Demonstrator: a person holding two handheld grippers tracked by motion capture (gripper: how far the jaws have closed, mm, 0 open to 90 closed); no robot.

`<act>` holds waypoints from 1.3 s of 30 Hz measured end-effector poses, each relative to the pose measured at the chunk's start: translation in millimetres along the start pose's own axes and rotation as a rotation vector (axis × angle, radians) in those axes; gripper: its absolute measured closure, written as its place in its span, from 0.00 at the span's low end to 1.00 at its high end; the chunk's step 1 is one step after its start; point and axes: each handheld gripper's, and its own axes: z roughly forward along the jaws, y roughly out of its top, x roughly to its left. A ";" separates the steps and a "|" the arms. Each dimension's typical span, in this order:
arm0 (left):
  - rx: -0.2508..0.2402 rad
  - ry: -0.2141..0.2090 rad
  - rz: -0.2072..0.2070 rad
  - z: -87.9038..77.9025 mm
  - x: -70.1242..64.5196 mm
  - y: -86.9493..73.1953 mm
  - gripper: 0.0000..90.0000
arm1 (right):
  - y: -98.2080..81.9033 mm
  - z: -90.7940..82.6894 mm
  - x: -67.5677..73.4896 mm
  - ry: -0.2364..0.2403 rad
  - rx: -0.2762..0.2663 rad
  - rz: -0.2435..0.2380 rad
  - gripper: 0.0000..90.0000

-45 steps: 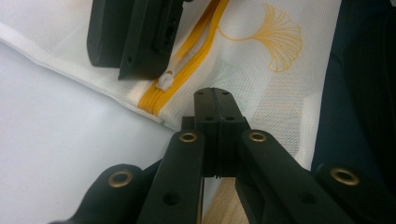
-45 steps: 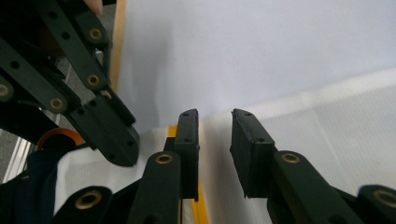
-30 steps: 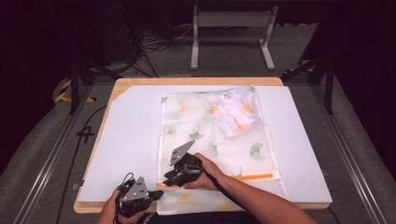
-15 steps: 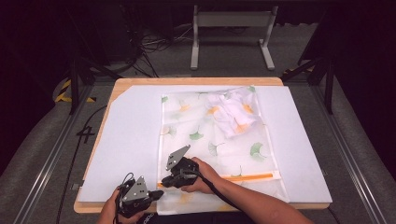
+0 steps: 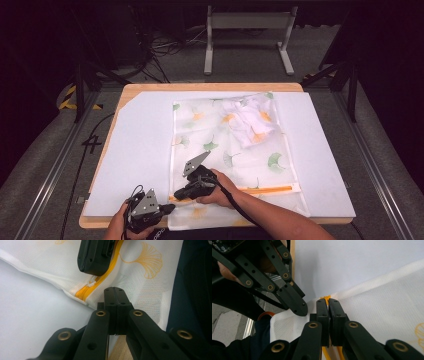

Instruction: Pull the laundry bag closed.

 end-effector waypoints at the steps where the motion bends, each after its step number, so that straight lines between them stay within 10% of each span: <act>1: 0.000 0.000 0.000 0.0 0.0 0.0 1.00 | -0.4 -0.1 -0.2 0.006 0.002 0.009 0.94; 20: 0.001 -0.002 0.003 0.1 0.1 0.2 1.00 | -1.9 10.6 16.0 -0.163 0.024 -0.083 0.93; 39: -0.003 -0.008 -0.002 0.3 0.8 0.0 1.00 | -4.4 4.4 4.8 -0.018 -0.015 0.028 0.94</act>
